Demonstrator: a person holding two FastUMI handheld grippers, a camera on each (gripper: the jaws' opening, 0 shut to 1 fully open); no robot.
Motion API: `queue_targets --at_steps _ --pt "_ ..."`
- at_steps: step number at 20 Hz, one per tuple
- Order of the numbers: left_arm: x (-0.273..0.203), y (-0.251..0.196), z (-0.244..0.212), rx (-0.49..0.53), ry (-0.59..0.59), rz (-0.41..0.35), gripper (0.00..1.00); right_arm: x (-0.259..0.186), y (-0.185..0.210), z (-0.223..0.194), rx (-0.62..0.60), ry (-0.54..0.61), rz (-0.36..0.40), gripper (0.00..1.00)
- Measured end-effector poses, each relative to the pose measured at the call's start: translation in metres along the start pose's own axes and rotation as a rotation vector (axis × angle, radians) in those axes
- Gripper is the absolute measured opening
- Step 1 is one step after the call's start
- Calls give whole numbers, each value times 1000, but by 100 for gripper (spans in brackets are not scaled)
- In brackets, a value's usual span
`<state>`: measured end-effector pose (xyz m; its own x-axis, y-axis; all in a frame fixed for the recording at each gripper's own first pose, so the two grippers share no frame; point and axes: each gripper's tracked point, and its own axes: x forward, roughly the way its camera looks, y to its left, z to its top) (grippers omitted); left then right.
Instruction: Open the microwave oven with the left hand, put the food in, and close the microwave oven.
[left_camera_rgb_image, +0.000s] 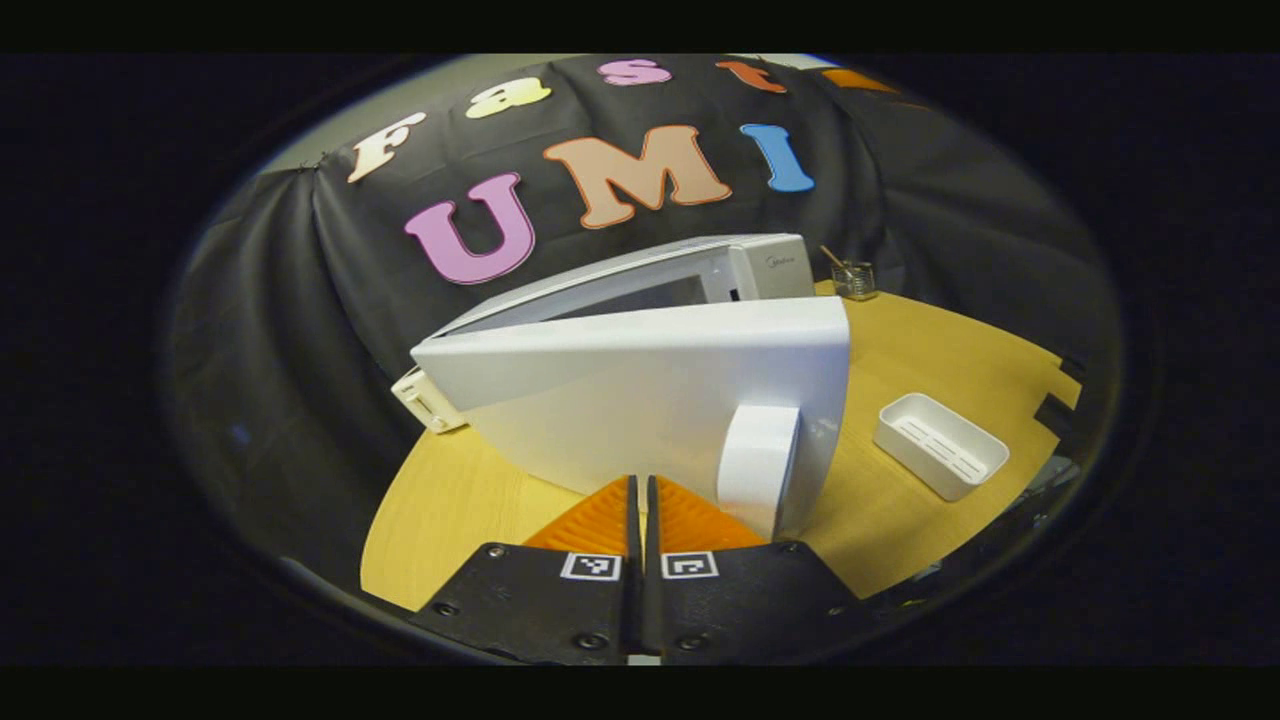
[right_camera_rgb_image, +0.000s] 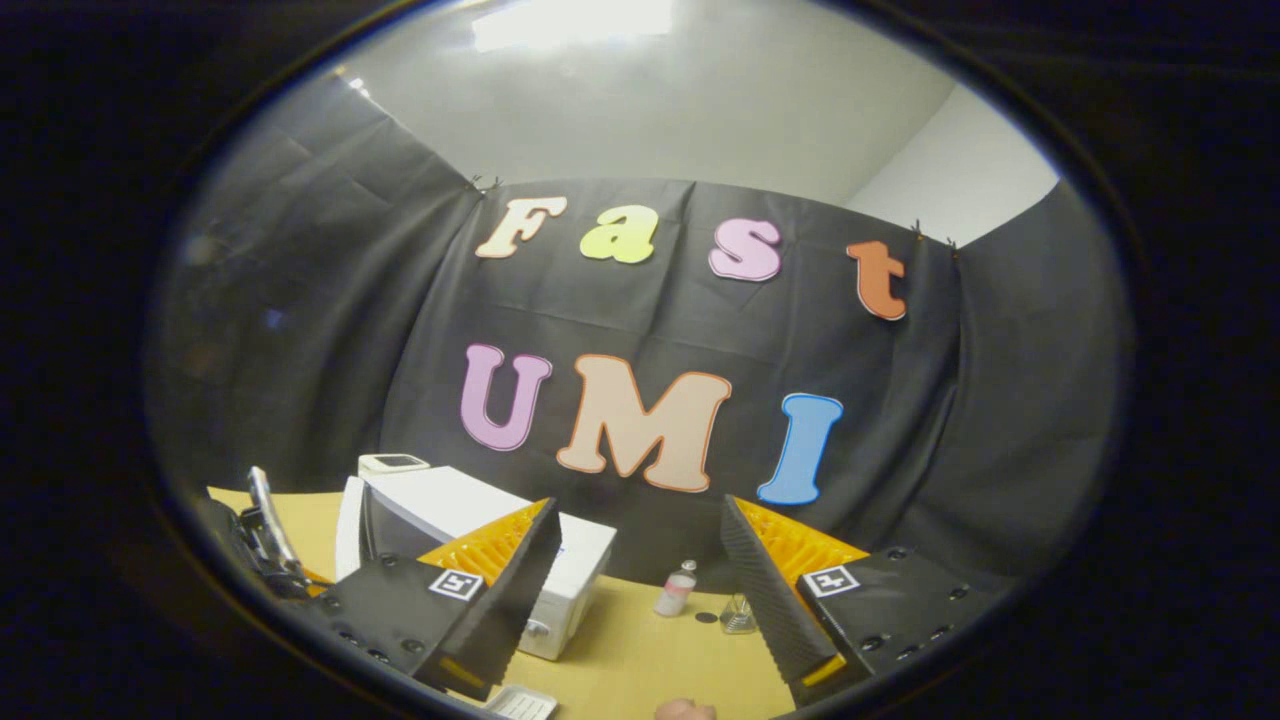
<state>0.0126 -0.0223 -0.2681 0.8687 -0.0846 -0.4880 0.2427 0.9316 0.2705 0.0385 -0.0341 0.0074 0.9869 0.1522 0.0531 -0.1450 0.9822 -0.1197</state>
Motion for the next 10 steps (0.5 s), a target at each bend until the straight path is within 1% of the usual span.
queue_targets --at_steps 4,8,9,10 --pt "23 -10 23 24 -13 -5 1 -1 -5 -5 7 6 4 97" --pt "48 -26 36 33 -8 -33 1 -2 -14 -7 24 18 -3 96" --pt "53 -28 40 32 -4 -35 1 -3 -15 -6 29 19 -3 100" --pt "58 -29 44 25 1 -34 1 -1 -17 -8 33 21 -6 96"
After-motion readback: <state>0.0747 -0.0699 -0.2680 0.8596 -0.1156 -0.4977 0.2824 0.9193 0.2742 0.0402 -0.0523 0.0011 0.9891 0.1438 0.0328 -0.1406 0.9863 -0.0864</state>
